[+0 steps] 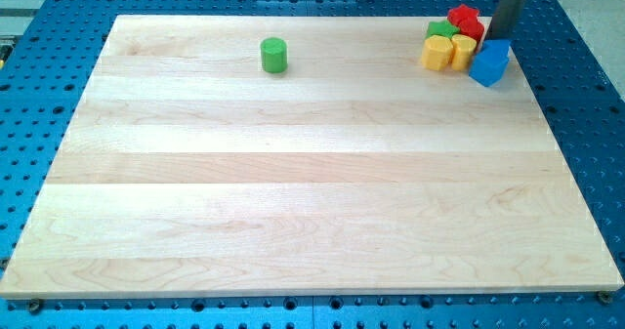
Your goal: Move the blue blocks diagonal to each other
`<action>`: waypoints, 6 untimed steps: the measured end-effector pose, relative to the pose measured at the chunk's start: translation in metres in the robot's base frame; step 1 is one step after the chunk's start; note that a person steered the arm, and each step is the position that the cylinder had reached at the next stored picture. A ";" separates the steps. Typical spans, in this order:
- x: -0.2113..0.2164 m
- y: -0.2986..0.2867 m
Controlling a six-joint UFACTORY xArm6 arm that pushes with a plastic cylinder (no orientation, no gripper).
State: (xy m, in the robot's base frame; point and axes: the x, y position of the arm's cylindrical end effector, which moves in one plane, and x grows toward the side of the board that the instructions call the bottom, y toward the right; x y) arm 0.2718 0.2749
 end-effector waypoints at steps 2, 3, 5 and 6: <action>0.039 -0.006; 0.043 -0.024; 0.033 -0.030; 0.052 -0.045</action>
